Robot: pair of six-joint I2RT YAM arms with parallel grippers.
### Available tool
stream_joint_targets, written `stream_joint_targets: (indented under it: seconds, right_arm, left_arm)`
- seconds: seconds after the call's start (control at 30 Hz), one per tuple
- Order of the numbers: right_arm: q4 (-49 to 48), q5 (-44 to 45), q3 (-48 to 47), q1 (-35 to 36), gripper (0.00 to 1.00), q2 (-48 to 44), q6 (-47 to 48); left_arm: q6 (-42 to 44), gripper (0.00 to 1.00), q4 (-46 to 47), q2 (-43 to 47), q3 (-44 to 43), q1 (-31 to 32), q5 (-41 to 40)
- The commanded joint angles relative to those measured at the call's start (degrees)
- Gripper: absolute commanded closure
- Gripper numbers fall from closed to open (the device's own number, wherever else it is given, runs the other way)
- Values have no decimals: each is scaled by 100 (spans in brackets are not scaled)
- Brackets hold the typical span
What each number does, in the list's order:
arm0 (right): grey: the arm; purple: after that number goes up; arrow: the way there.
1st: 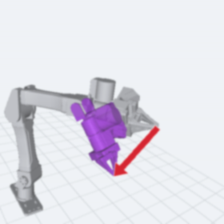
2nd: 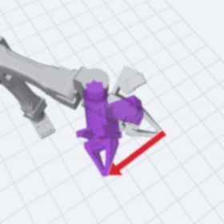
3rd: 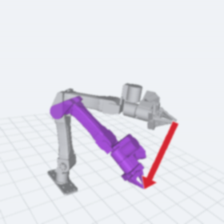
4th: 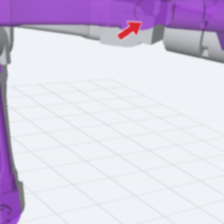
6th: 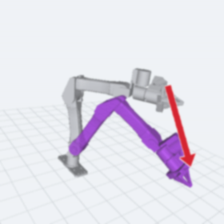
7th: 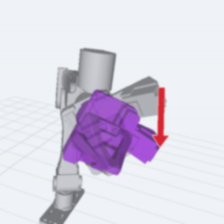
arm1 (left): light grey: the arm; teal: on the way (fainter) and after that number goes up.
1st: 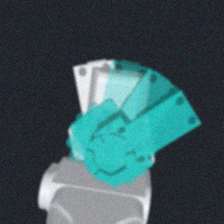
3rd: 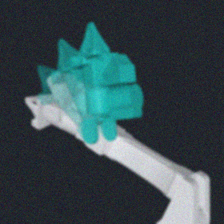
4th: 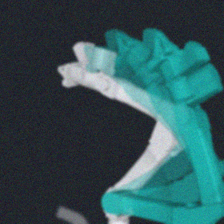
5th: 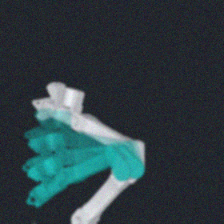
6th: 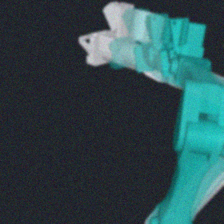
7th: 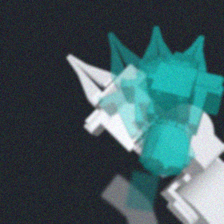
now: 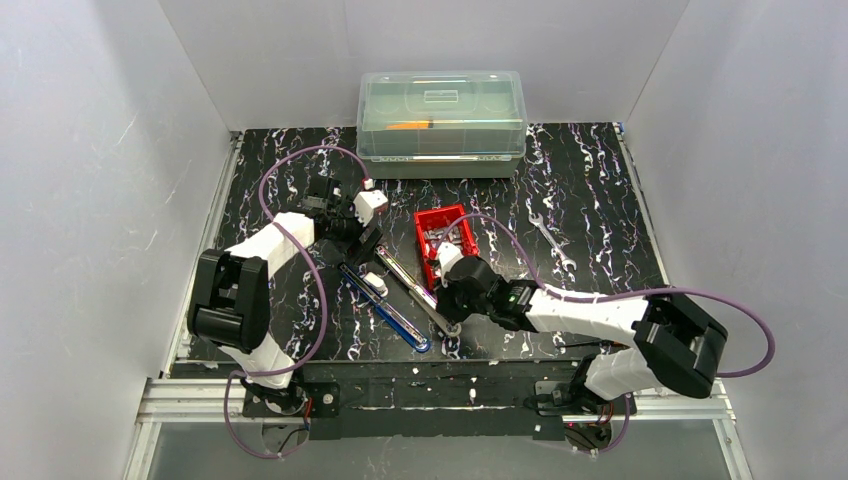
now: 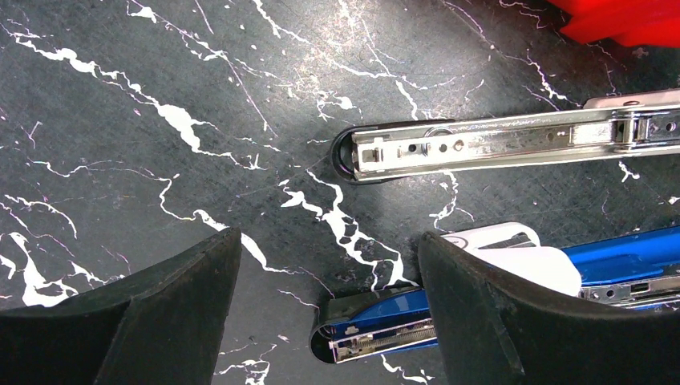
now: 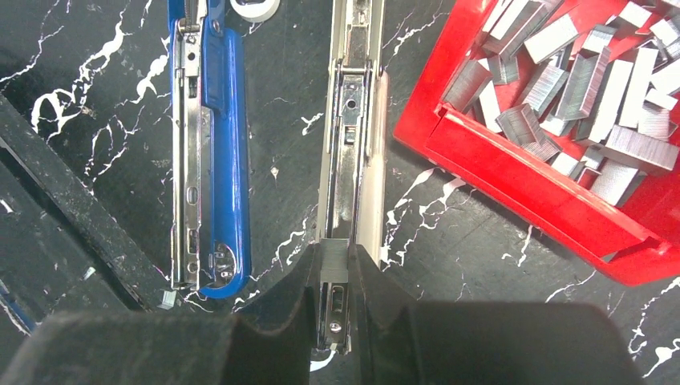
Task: Load the staples into the stapler
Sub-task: Install the staple into the stapler.
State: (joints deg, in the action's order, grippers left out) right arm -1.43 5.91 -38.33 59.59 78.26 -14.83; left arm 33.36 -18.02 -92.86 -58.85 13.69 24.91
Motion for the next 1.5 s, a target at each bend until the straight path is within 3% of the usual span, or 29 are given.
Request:
stream_joint_targets:
  seconds: [0.0,1.1,1.47]
  right_arm:
    - [-139,137,34,-35,87,-266,-5]
    - [-154,104,35,-53,88,50,-2]
    - [-129,107,42,-53,68,159,-29]
  left_arm:
    - [20,21,-132,378,51,10,189]
    - [-38,21,-156,376,16,6,246]
    - [-58,21,-202,399,-30,6,282]
